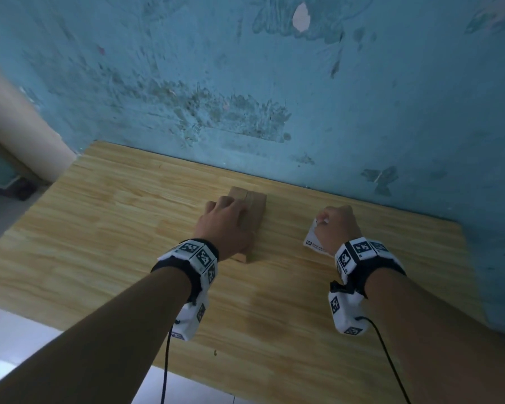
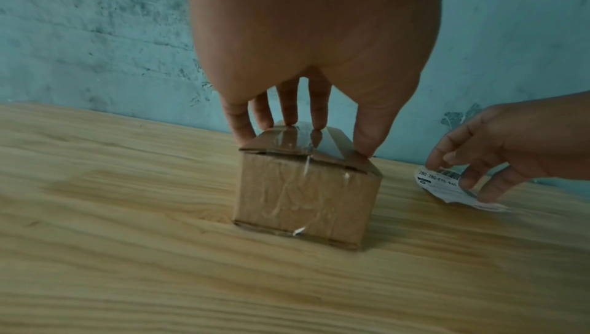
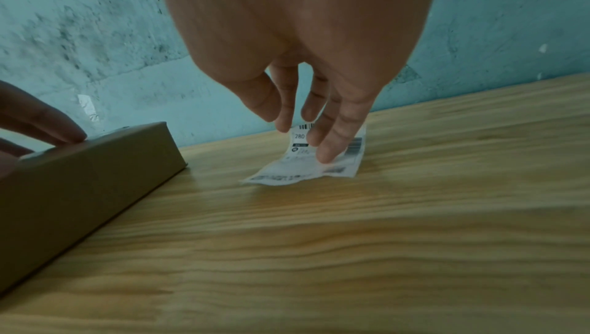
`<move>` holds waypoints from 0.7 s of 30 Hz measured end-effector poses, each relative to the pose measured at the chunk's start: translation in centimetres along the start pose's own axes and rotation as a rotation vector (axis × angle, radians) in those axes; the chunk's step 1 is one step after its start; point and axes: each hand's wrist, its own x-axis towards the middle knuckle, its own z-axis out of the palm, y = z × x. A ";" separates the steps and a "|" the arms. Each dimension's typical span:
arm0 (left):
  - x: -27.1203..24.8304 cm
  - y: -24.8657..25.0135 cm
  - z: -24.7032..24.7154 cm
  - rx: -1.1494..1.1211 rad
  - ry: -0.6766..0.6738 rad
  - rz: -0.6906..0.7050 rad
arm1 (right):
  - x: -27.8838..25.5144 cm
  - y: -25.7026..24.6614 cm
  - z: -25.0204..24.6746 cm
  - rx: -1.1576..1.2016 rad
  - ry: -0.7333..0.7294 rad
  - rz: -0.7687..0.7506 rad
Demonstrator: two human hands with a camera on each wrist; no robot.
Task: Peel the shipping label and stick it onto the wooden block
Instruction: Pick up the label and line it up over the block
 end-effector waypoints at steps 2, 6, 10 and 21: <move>-0.2 0.0 0.0 0.007 -0.001 0.017 | -0.3 0.0 0.1 0.017 0.022 0.017; -0.8 0.3 0.2 0.011 -0.017 0.041 | -1.0 0.2 0.1 0.054 0.093 0.045; -1.5 0.4 0.5 -0.012 -0.014 0.062 | -1.2 0.2 -0.6 0.008 0.040 0.045; -2.3 1.2 0.0 0.009 -0.087 0.106 | -4.0 0.3 -1.4 0.104 0.017 0.045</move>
